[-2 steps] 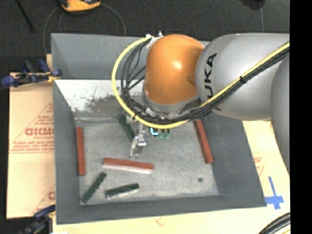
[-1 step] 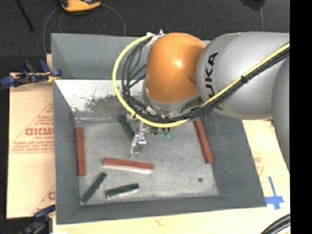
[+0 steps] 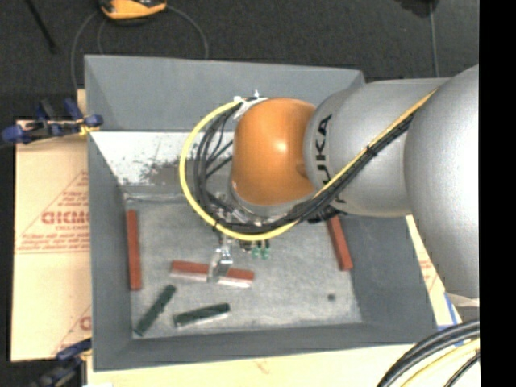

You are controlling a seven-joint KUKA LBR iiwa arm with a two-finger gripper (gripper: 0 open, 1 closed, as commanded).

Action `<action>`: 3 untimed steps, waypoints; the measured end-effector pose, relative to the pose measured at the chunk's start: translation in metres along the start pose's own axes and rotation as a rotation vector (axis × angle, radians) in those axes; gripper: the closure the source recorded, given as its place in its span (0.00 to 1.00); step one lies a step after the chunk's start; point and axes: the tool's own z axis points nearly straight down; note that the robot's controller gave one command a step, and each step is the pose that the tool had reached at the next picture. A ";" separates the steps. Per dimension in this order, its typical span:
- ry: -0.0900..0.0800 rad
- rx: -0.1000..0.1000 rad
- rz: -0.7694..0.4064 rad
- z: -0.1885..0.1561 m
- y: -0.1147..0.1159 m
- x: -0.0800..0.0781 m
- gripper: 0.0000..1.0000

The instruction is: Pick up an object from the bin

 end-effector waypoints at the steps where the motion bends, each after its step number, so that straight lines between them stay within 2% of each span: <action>1: 0.011 0.003 0.036 0.033 -0.006 0.011 0.00; 2: 0.005 0.002 0.030 0.016 -0.006 0.018 0.00; 3: 0.002 0.001 0.110 0.064 -0.014 0.021 0.00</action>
Offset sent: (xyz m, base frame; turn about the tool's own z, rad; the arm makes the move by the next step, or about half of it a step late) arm -0.0187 -0.0042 -0.0174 0.0293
